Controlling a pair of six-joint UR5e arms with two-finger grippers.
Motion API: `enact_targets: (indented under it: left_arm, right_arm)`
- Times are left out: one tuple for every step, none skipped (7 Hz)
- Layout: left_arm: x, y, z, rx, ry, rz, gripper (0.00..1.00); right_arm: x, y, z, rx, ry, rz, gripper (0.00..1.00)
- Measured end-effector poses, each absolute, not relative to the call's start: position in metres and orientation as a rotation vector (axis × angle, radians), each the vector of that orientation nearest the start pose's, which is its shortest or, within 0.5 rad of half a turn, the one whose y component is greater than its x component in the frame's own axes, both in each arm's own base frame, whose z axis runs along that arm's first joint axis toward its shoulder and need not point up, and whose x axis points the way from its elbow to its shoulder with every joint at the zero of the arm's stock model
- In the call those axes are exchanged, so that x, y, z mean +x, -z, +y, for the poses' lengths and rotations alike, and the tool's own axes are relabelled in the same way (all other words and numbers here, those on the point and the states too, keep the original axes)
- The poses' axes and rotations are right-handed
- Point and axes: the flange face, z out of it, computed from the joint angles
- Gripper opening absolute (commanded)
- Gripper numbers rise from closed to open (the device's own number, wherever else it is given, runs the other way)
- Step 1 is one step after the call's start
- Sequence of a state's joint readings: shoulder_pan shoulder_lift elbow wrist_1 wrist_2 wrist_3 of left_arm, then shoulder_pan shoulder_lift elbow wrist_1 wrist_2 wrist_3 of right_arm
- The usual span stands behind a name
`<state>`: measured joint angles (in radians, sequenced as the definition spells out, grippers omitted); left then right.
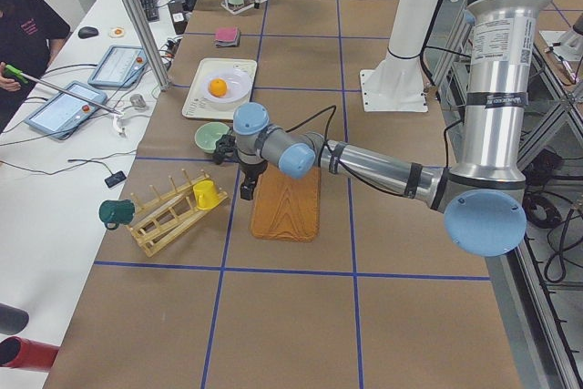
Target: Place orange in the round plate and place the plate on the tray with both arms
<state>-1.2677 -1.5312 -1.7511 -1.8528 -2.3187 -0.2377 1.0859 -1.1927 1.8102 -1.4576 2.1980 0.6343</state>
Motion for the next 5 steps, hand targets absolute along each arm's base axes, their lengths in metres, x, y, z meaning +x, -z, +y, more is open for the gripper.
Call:
enact_targets:
  left_arm:
    - [0.064,-0.578,-0.482,0.181,-0.206,0.806,0.99]
    - [0.045,-0.592,-0.477,0.171,-0.195,0.795,0.99]
    - [0.028,-0.602,-0.476,0.152,-0.194,0.781,0.99]
    - [0.012,-0.606,-0.476,0.135,-0.185,0.772,0.99]
    - [0.002,-0.607,-0.476,0.126,-0.173,0.768,0.99]
  right_arm:
    - [-0.173,-0.358,-0.571,0.272,0.108,-0.819,1.0]
    - [-0.125,-0.398,-0.565,0.226,0.08,-0.808,1.0]
    - [-0.071,-0.449,-0.547,0.187,0.067,-0.804,1.0]
    - [-0.026,-0.499,-0.522,0.168,0.085,-0.785,1.0]
    - [-0.001,-0.54,-0.496,0.136,0.093,-0.769,1.0]
